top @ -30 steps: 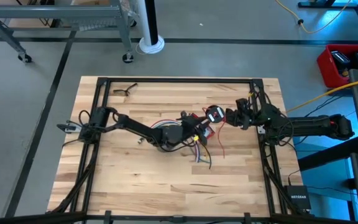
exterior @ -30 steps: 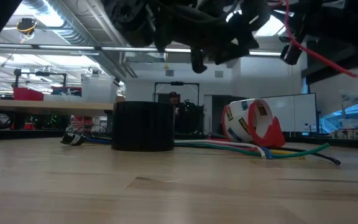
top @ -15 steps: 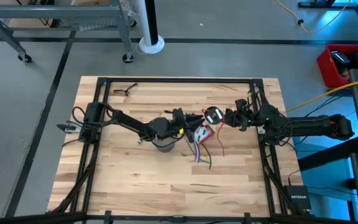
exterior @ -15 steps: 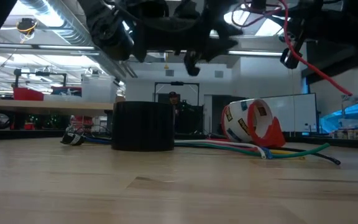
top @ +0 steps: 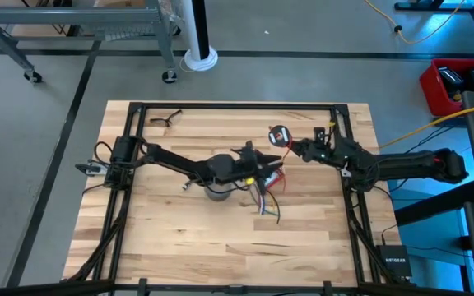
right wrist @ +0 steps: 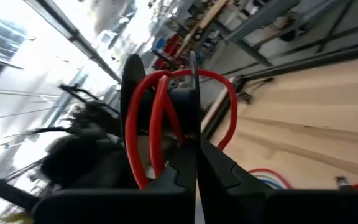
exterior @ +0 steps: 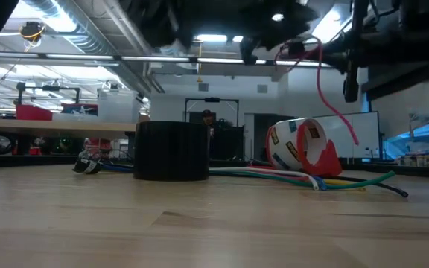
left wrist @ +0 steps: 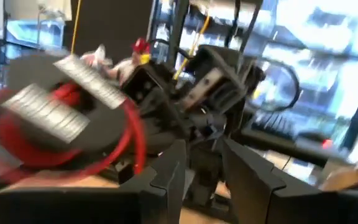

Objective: Coil cords
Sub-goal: Coil the red wire on the black spool

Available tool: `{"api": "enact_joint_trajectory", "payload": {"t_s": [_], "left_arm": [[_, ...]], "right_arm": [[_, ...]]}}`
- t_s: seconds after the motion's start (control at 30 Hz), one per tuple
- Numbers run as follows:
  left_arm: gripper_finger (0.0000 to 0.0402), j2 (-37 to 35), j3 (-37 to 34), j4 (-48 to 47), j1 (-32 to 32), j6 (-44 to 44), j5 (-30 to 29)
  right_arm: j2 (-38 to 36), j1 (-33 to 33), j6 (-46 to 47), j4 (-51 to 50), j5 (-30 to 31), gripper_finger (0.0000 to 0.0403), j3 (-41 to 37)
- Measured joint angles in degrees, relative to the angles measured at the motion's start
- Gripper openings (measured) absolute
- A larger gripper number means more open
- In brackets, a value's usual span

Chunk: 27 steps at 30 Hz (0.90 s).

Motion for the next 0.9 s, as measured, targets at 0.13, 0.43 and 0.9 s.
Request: {"api": "enact_joint_trajectory", "payload": {"t_s": [0.13,0.43,0.9], "left_arm": [[0.0100,0.01,6.90,-15.33,0.16,-1.02,-3.85],[0.0100,0.01,11.89,-27.41,0.46,-3.91,-13.96],[0.0100,2.12,11.89,-25.82,0.87,-14.76,-14.59]], "right_arm": [[2.37,0.00,-0.25,0.00,1.55,0.0003,0.00],[4.42,0.04,-7.90,0.02,4.33,0.0003,0.00],[4.46,0.04,-11.90,0.18,4.21,0.0003,0.38]]}}
